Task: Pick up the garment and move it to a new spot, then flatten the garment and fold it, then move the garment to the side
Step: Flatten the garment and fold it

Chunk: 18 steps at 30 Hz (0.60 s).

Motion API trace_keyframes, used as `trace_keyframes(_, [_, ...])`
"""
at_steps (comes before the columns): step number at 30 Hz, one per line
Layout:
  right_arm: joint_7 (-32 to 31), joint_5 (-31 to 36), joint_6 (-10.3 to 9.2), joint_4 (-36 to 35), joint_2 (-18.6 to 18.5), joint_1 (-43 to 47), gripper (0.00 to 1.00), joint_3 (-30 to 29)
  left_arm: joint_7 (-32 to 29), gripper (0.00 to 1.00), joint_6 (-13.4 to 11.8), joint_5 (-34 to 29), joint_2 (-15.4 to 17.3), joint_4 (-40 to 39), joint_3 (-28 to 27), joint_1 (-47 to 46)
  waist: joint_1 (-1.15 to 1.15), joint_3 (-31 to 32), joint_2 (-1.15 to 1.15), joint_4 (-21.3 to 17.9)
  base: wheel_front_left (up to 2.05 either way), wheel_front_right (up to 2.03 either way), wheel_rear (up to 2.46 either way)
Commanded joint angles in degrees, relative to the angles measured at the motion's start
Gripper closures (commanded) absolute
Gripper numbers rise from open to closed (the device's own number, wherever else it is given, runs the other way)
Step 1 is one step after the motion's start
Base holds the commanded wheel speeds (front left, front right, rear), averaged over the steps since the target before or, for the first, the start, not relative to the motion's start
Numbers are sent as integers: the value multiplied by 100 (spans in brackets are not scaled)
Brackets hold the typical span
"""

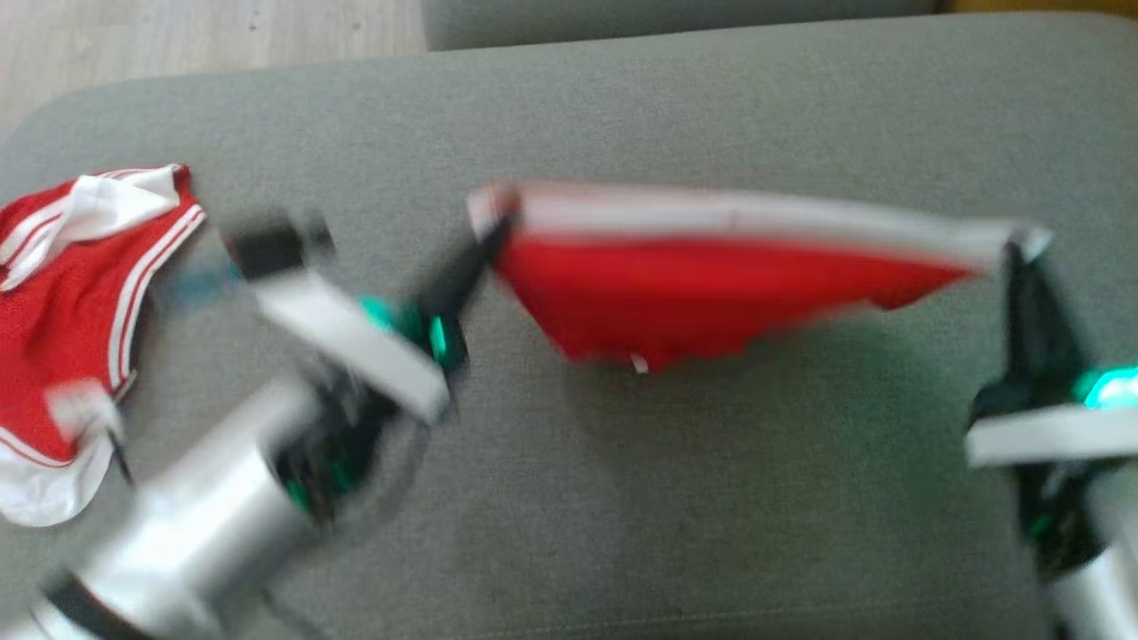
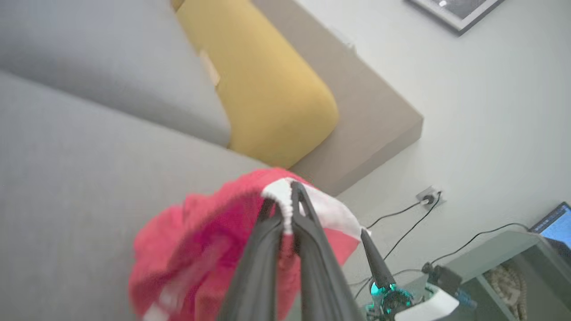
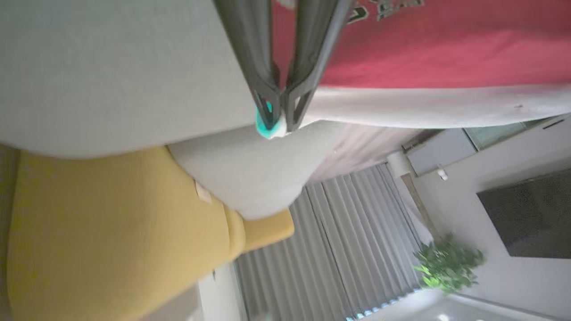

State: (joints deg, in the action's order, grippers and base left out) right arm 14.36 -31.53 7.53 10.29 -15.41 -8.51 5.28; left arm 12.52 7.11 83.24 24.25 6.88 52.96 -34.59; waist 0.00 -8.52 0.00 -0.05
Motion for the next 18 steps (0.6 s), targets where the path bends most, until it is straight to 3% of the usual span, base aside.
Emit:
trace_keyframes(1, [-4, -61, -4, -347, -235, -482, 100, -13, -67, 100, 37, 112, 216, -236, -425, -655, 0, -74, 0, -55, 0, 0, 0])
trace_keyframes(5, [-538, -283, -4, -749, -435, -1571, 100, -381, -595, 100, 37, 308, 190, -176, -754, -1892, 0, -360, 0, -212, 0, 0, 0])
trace_keyframes(11, [-1104, -299, -4, -255, -738, -3801, 100, -446, -1009, 100, 37, -207, -307, 885, -781, -3881, 0, -1136, 0, -537, 0, 0, 0])
trace_keyframes(18, [-589, -46, -4, 489, -873, -5726, 100, -233, -87, 100, 37, -1204, -868, 1992, -597, -5497, 0, -1857, 0, -870, 0, 0, 0])
